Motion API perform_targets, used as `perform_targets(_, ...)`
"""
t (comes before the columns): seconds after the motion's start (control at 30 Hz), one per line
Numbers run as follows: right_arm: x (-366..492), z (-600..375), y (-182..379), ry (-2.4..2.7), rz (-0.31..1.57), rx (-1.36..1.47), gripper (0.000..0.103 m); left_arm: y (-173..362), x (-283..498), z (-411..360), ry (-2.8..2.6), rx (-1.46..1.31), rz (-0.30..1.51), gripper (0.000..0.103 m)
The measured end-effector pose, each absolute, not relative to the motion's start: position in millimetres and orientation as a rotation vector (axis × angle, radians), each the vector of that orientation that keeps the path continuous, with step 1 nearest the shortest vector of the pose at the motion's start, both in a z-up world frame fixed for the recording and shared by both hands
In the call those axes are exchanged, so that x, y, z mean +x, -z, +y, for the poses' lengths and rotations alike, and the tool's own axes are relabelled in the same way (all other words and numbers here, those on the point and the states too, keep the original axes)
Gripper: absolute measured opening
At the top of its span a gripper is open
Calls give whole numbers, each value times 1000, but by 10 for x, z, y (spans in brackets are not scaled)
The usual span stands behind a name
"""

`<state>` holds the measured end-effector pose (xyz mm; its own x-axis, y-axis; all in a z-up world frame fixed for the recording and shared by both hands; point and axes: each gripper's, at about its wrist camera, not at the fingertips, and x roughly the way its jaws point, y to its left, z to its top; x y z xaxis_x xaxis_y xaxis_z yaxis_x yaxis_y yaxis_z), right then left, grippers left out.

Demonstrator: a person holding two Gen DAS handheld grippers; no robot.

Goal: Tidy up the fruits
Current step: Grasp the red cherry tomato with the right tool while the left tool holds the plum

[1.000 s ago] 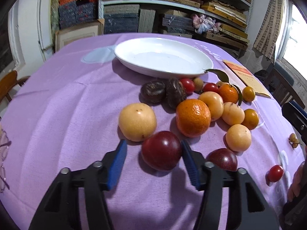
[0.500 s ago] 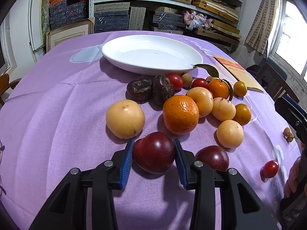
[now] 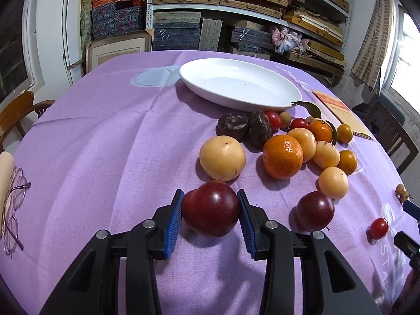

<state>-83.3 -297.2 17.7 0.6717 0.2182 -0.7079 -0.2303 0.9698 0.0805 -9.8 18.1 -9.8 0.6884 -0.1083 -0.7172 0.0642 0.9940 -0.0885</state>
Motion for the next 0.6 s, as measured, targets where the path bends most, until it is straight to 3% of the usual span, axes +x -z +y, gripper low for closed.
perform_targets(0.23, -758, -2864, -50, -278, 825, -54, 96, 88, -156, 154, 95, -47, 790, 41)
perform_targets(0.27, -756, -2851, -39, -285, 825, -57, 92, 93, -151, 154, 95, -49, 794, 41)
perform_targets(0.33, -707, -2821, -4, -304, 845, -60, 65, 99, -146, 154, 92, -50, 797, 41)
perform_targets(0.47, -640, -2808, 52, -319, 864, -49, 55, 89, -141, 172, 86, -56, 794, 41)
perform_targets(0.6, -622, -2772, 80, -331, 884, -63, 35, 93, -139, 170, 88, -59, 796, 41)
